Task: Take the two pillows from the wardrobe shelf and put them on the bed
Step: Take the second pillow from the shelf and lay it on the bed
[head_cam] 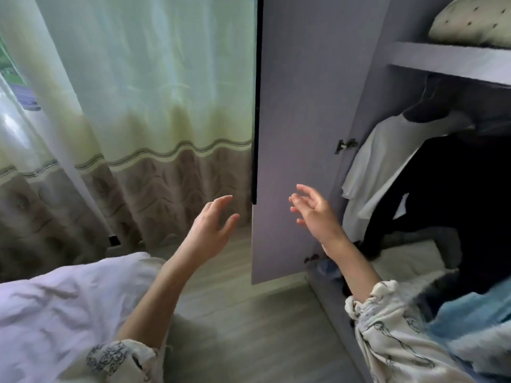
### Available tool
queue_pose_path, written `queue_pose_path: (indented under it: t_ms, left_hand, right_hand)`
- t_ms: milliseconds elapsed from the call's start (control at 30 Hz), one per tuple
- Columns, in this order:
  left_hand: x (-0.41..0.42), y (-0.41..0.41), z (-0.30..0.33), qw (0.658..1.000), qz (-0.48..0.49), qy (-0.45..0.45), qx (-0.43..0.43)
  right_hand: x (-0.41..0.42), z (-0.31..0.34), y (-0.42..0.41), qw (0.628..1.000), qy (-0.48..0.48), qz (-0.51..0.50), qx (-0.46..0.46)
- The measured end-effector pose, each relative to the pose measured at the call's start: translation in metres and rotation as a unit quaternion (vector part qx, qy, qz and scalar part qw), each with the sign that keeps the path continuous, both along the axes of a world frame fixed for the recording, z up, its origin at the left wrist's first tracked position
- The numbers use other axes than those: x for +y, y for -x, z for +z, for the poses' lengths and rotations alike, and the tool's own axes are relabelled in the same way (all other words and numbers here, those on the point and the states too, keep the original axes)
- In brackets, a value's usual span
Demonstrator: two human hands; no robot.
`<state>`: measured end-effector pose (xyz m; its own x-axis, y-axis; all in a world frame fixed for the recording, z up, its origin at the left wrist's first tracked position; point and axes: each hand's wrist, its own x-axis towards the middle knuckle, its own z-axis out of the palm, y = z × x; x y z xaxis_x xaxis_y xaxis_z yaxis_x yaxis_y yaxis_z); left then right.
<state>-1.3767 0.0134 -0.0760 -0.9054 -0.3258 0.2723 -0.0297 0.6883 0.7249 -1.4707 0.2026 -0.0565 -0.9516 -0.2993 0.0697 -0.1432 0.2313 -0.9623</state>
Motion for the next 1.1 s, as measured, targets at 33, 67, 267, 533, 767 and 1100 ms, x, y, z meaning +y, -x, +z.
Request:
queue_pose_path:
  t_ms: [33,67,267,533,767,1100]
  left_hand:
    - [-0.010,0.023,0.003,1.000,-0.022,0.002,-0.001]
    - [-0.019,0.045,0.006,0.999,-0.041,0.001,-0.001]
    - [-0.029,0.183,0.032,0.988,-0.155,0.002,0.012]
    - [0.098,0.324,0.070,0.930,-0.362,0.023,0.058]
    - [0.203,0.409,0.124,0.885,-0.444,0.040,0.131]
    - [0.326,0.500,0.219,0.818,-0.480,0.111,0.296]
  right_hand:
    - [-0.002,0.004,0.019,1.000,-0.001,-0.025,0.002]
    - [-0.004,0.009,0.036,0.999,-0.001,-0.049,0.005]
    - [0.022,0.039,0.111,0.986,-0.026,-0.162,0.037]
    - [0.133,0.096,0.165,0.941,-0.071,-0.314,0.107]
    - [0.219,0.156,0.219,0.899,-0.124,-0.376,0.186]
    - [0.306,0.246,0.290,0.735,-0.399,-0.440,0.326]
